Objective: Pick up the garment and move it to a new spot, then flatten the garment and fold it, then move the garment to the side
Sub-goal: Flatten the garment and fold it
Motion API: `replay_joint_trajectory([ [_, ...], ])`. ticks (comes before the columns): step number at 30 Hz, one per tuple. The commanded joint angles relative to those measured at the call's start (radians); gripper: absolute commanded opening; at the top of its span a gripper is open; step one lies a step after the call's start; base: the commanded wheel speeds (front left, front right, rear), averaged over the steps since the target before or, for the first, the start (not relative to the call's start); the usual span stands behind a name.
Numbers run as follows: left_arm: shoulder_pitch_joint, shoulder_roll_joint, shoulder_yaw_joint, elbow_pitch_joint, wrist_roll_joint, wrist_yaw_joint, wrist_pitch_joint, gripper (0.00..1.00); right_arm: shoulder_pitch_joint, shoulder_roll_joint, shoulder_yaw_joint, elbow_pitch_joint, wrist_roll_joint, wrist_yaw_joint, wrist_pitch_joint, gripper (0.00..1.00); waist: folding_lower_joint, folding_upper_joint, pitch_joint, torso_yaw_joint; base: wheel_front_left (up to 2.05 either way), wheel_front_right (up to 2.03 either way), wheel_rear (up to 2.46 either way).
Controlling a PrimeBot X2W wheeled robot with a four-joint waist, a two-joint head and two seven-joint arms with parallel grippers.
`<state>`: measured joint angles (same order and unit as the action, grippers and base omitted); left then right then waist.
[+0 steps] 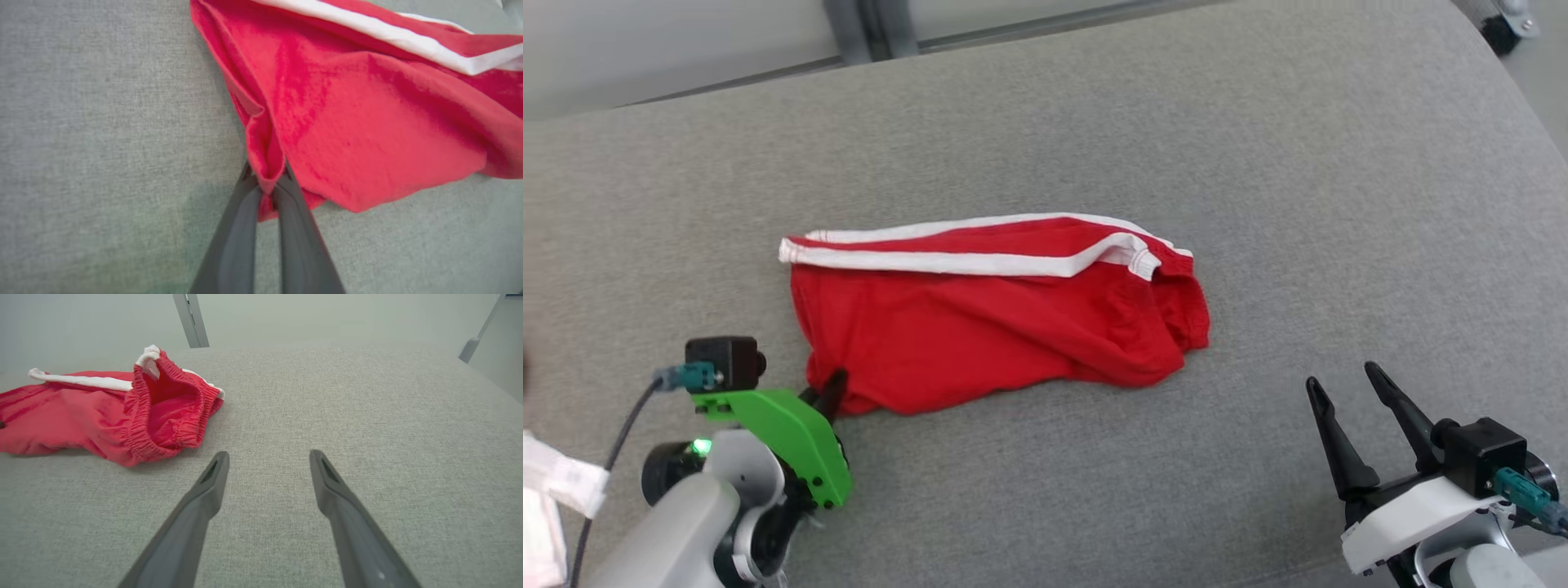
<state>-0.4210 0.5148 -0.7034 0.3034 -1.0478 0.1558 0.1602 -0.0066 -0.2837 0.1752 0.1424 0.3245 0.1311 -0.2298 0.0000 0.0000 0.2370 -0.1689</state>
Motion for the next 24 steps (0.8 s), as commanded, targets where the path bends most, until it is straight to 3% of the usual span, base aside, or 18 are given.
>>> replay_joint_trajectory([
  [1,0.034,-0.002,-0.001,-0.024,0.004,0.012,-0.012,0.0,0.014,-0.007,0.003,-0.007,0.007,-0.001,0.012,1.0,0.0,0.0,-0.088,0.109,0.0,0.0,0.0],
  [4,0.072,-0.019,0.004,-0.064,0.003,0.034,-0.05,0.04,0.01,-0.015,0.013,-0.023,-0.001,-0.001,0.041,1.0,0.0,0.0,-0.093,0.137,0.0,0.0,0.0],
  [5,0.079,-0.024,-0.002,-0.076,0.016,0.033,-0.069,0.29,0.002,-0.017,0.016,-0.031,-0.001,-0.001,0.054,1.0,0.0,0.0,-0.095,0.146,0.0,0.0,0.0],
  [6,0.088,-0.033,0.003,-0.081,0.018,0.039,-0.087,0.7,-0.006,-0.017,0.018,-0.039,0.0,-0.001,0.065,1.0,0.0,0.0,-0.096,0.151,0.0,0.0,0.0],
  [7,0.096,-0.044,0.005,-0.087,0.027,0.047,-0.114,1.0,-0.017,-0.013,0.02,-0.05,0.008,-0.001,0.079,1.0,0.0,0.0,-0.097,0.157,0.0,0.0,0.0],
  [14,0.191,-0.107,0.027,-0.13,0.094,0.111,-0.341,1.0,-0.108,0.042,0.051,-0.108,0.022,-0.001,0.185,1.0,0.0,0.0,-0.097,0.179,0.0,0.0,0.0],
  [19,0.248,-0.149,0.038,-0.149,0.128,0.137,-0.405,1.0,-0.177,0.074,0.073,-0.058,-0.073,-0.001,0.255,1.0,0.0,0.0,-0.089,0.211,0.0,0.0,0.0],
  [24,0.275,-0.198,0.059,-0.136,0.151,0.127,-0.421,1.0,-0.22,0.081,0.082,0.035,-0.202,-0.001,0.29,1.0,0.0,0.0,-0.073,0.261,0.0,0.0,0.0],
])
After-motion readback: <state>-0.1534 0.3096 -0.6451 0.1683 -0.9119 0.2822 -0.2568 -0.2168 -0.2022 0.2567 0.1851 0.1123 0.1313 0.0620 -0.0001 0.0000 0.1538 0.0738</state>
